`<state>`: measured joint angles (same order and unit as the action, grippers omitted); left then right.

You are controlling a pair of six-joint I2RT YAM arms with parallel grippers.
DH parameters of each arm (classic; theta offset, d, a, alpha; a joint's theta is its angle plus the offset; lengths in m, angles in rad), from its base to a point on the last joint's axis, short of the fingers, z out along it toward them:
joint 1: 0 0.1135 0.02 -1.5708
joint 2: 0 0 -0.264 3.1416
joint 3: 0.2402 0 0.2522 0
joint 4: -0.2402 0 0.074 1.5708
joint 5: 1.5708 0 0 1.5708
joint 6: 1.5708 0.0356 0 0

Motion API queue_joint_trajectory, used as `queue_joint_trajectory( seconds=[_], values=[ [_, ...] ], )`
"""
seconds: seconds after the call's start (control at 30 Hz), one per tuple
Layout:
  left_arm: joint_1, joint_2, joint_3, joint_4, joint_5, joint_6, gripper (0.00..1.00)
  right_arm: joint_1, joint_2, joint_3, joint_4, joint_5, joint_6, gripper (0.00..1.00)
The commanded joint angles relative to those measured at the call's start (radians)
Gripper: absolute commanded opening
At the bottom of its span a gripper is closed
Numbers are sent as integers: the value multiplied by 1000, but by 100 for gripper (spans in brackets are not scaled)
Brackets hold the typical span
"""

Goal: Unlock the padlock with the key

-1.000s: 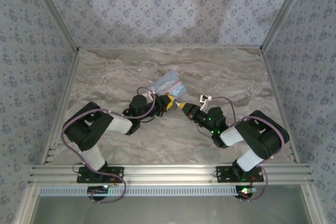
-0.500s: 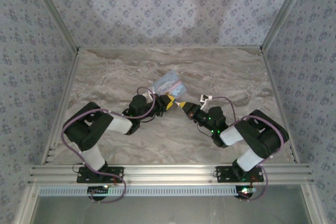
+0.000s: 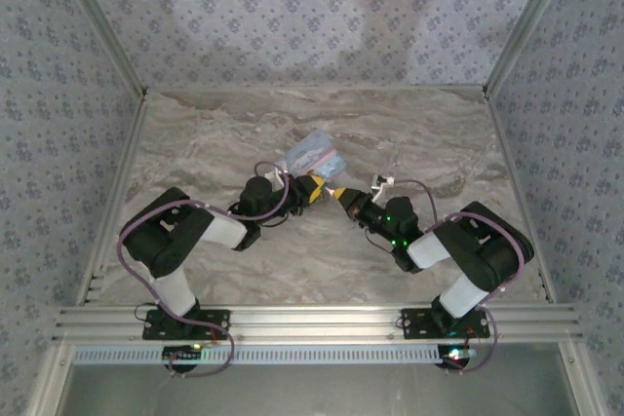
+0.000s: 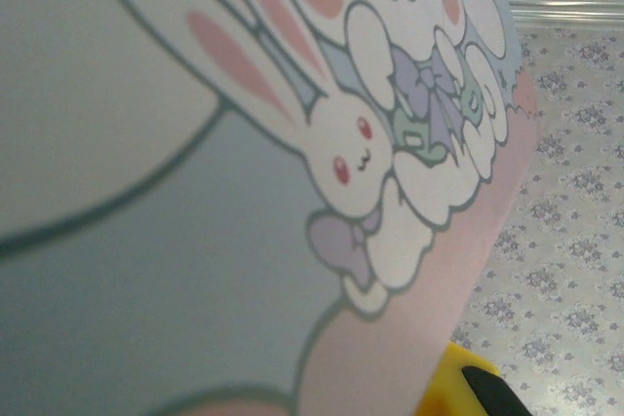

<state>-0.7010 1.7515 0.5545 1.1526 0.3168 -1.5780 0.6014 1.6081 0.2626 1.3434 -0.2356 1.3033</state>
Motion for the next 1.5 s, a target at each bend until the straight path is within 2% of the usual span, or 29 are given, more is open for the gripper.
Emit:
queue_joint_trajectory(
  seconds=[0.0,0.33,0.9,1.07,1.47],
  values=[
    [-29,11,7,45,86,-8,0,2,-14,41,49,-11,26,0],
    [-29,14,6,56,86,-9,0,-9,-9,69,39,-35,105,0],
    [-29,12,9,76,71,-19,0,24,27,88,22,-36,90,0],
    [-30,25,13,107,72,-37,0,30,21,93,-9,-34,33,0],
    [-35,28,21,124,84,-45,0,19,13,92,-3,-22,16,0]
  ],
)
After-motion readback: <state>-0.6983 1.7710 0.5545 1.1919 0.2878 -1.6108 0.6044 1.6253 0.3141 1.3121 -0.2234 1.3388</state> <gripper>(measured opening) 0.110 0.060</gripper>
